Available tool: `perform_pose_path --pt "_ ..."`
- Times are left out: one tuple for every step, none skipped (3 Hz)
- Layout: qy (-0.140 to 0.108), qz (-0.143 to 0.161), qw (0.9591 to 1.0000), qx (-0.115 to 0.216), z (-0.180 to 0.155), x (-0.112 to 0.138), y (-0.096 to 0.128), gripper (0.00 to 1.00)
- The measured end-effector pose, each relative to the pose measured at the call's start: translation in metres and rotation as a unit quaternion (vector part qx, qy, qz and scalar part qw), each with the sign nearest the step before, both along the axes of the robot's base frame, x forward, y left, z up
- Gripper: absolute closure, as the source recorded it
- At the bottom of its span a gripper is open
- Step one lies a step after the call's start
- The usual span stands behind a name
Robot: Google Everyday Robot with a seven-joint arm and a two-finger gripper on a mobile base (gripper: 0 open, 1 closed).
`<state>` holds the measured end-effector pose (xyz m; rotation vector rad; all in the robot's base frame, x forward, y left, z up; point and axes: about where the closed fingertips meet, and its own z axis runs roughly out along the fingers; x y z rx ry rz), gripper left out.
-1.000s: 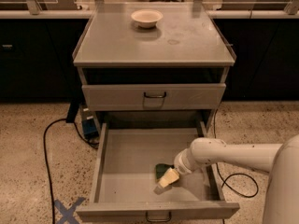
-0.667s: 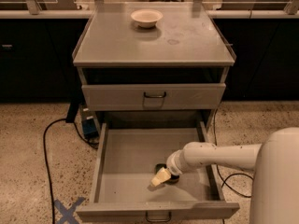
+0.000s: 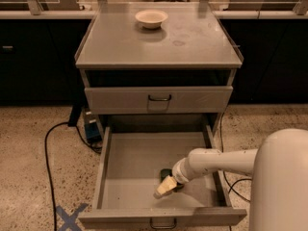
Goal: Pick sponge from middle drawer and place on counter
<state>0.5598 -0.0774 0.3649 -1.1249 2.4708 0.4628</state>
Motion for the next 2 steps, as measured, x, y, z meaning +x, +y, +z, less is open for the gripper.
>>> perform_pose_path --pt "0.018 -0.006 0.9998 -0.006 -0.016 -0.0041 -0.0045 0.0" --pt "0.027 -0.005 0.9996 -0.011 -0.0236 -0.0082 -0.0027 0.19"
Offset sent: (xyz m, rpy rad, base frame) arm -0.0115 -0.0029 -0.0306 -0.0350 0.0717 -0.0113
